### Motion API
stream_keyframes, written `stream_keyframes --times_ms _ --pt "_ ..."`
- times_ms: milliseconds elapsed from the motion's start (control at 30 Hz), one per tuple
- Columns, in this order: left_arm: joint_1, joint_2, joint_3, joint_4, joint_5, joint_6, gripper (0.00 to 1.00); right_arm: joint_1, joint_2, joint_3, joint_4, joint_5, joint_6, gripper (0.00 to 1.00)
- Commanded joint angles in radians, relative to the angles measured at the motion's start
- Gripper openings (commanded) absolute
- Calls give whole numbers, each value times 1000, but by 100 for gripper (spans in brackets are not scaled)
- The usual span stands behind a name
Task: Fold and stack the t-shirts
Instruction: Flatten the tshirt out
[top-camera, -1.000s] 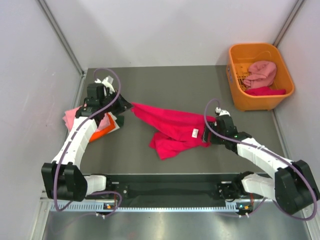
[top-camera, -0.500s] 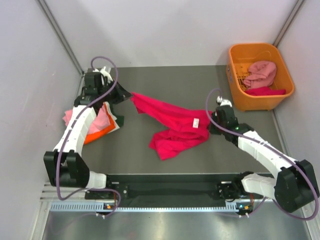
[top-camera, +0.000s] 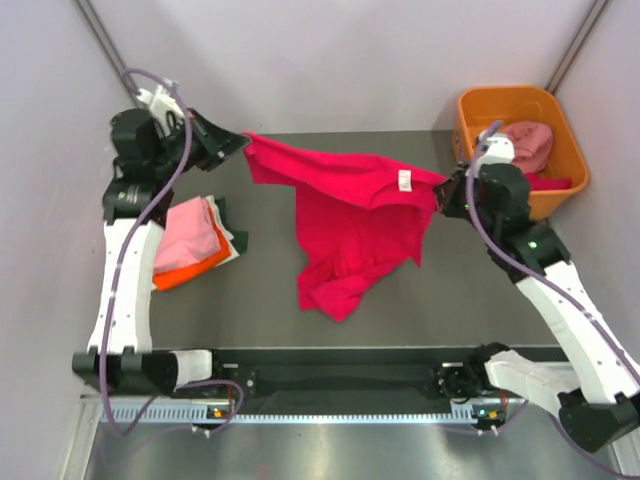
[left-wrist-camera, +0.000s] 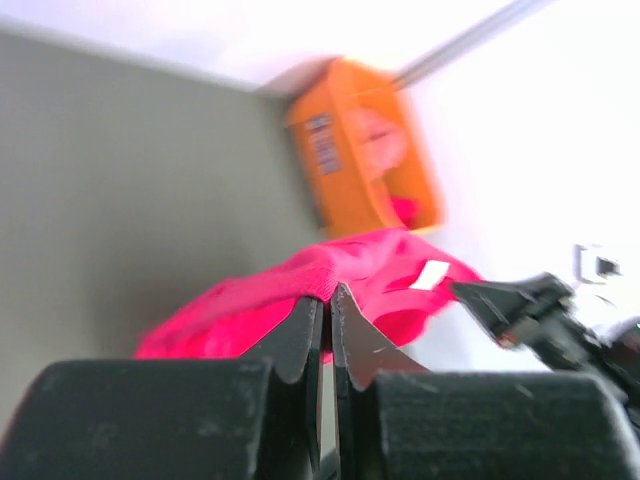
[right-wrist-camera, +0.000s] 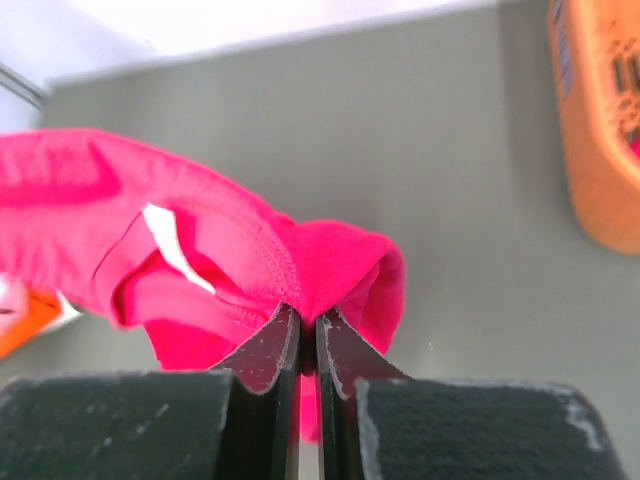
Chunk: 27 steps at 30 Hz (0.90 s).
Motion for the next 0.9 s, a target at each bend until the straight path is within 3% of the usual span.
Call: stream_keyframes --times_ms 0,100,200,333,533,867 --pt "-4 -171 41 115 71 -102 0 -6 -164 100 -44 42 -18 0" --pt "-4 -284 53 166 75 -153 0 -6 -273 112 -45 46 -8 0" --pt "-2 -303 157 114 44 -144 0 -6 -332 126 -52 5 4 0" --pt "-2 -266 343 14 -5 -109 0 -6 -306 151 -88 -126 14 0" --pt "-4 -257 388 -29 -1 -100 0 -3 -220 119 -92 -446 58 0" --pt "-4 -259 484 -112 -65 -31 0 3 -228 89 -116 -552 75 0"
